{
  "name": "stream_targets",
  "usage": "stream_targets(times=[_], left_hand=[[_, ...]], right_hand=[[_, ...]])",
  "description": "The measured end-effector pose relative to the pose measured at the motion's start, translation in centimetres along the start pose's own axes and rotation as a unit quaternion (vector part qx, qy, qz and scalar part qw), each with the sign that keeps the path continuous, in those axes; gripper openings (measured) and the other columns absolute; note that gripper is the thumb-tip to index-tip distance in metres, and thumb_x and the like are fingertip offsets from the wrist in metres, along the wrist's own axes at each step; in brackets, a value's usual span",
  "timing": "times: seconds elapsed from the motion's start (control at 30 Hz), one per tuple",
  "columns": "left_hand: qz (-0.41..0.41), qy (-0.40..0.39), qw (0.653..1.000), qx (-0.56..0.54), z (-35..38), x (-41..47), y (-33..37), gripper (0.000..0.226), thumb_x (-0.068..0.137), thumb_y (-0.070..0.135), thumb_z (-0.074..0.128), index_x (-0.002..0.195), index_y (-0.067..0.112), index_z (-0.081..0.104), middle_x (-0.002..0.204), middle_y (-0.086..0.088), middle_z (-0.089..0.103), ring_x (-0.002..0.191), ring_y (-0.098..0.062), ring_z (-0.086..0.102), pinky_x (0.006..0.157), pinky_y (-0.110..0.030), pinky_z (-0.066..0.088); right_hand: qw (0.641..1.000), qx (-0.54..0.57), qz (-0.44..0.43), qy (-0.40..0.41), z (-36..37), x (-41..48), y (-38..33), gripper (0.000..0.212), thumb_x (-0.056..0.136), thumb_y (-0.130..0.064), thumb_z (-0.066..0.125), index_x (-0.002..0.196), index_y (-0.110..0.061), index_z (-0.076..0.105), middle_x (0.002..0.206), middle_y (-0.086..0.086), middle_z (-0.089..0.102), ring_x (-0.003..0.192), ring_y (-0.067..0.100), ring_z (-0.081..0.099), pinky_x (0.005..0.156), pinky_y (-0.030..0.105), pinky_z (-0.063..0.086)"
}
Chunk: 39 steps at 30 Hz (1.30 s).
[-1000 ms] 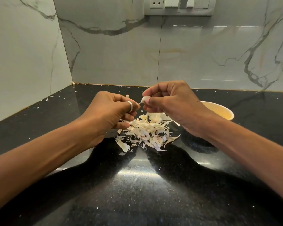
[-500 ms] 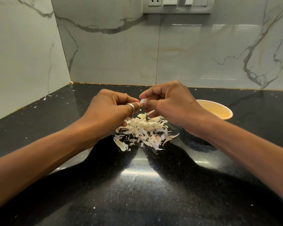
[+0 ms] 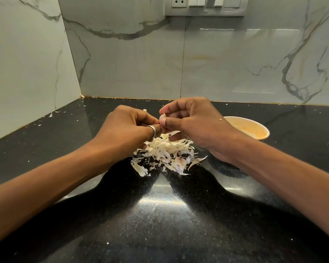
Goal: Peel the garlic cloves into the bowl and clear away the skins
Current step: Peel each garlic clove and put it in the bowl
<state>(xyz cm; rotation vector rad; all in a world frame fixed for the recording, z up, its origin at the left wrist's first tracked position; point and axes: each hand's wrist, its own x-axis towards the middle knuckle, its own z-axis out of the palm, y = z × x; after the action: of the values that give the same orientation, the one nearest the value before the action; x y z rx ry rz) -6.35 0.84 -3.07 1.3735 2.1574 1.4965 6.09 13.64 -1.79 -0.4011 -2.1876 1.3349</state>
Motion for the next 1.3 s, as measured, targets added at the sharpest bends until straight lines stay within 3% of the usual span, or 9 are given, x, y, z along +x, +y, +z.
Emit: stream_targets(times=[0.13,0.3,0.47,0.67,0.77,0.93,1.1,1.3], left_hand=[[0.01,0.016,1.0,0.006,0.0,0.0,0.1,0.016,0.087,0.012,0.073,0.086,0.028,0.076,0.075,0.006,0.075,0.068,-0.007,0.07,0.055,-0.02,0.055],[0.029,0.03,0.998,-0.043,-0.1,-0.1,0.4,0.014,0.093,0.013,0.07,0.097,0.025,0.076,0.082,-0.003,0.076,0.076,-0.027,0.073,0.059,-0.026,0.059],[0.038,0.027,0.998,-0.038,0.0,-0.3,0.6,0.008,0.088,0.018,0.077,0.094,0.023,0.079,0.079,0.0,0.076,0.065,-0.011,0.069,0.059,-0.021,0.054],[-0.022,0.02,0.998,-0.059,0.3,-0.2,0.4,0.009,0.086,0.026,0.078,0.088,0.017,0.079,0.079,-0.004,0.076,0.076,-0.014,0.073,0.064,-0.028,0.06],[-0.051,0.001,0.995,-0.083,0.3,-0.2,0.6,0.007,0.089,0.019,0.075,0.09,0.013,0.079,0.084,-0.007,0.076,0.075,-0.01,0.071,0.064,-0.027,0.061],[-0.084,0.0,0.989,-0.122,-0.1,-0.1,1.1,0.009,0.093,0.009,0.069,0.093,0.008,0.077,0.086,-0.008,0.076,0.071,-0.007,0.069,0.063,-0.026,0.061],[-0.097,0.01,0.986,-0.138,-0.3,0.0,1.3,0.007,0.091,0.01,0.071,0.095,0.008,0.076,0.086,-0.009,0.075,0.068,-0.007,0.07,0.059,-0.026,0.06],[-0.122,-0.002,0.982,-0.141,0.0,-0.1,1.3,0.013,0.095,0.006,0.065,0.09,0.01,0.077,0.087,-0.009,0.074,0.066,-0.005,0.066,0.056,-0.025,0.058]], right_hand=[[1.0,-0.004,0.01,0.006,0.0,0.2,0.1,0.01,0.089,-0.005,0.078,0.097,-0.008,0.071,0.08,0.008,0.077,0.076,0.019,0.076,0.072,0.039,0.064],[1.0,-0.011,0.014,0.011,0.0,0.1,0.1,0.014,0.086,-0.009,0.082,0.095,-0.006,0.072,0.081,0.012,0.076,0.073,0.022,0.077,0.08,0.043,0.065],[0.999,-0.046,0.008,0.019,0.1,0.0,0.2,0.016,0.083,-0.012,0.084,0.093,-0.008,0.073,0.081,0.009,0.078,0.074,0.019,0.078,0.08,0.041,0.065],[0.992,-0.112,-0.012,0.051,0.3,0.1,0.4,0.016,0.08,-0.019,0.088,0.086,-0.014,0.074,0.073,0.003,0.077,0.071,0.019,0.076,0.078,0.047,0.064],[0.991,-0.118,-0.02,0.055,0.3,0.1,0.3,0.017,0.079,-0.015,0.088,0.086,-0.014,0.073,0.073,0.003,0.076,0.069,0.02,0.076,0.075,0.045,0.065],[0.997,-0.062,-0.001,0.037,0.2,0.1,0.2,0.018,0.078,-0.009,0.088,0.089,-0.011,0.074,0.08,0.008,0.077,0.075,0.024,0.077,0.076,0.043,0.065],[0.997,0.07,0.033,0.006,0.0,-0.1,-0.2,0.014,0.087,-0.003,0.078,0.097,0.004,0.072,0.091,0.022,0.076,0.075,0.02,0.073,0.075,0.031,0.064],[0.998,0.043,0.045,0.008,-0.2,0.1,0.0,0.019,0.084,0.002,0.08,0.1,0.001,0.07,0.087,0.016,0.074,0.073,0.021,0.072,0.076,0.034,0.065]])
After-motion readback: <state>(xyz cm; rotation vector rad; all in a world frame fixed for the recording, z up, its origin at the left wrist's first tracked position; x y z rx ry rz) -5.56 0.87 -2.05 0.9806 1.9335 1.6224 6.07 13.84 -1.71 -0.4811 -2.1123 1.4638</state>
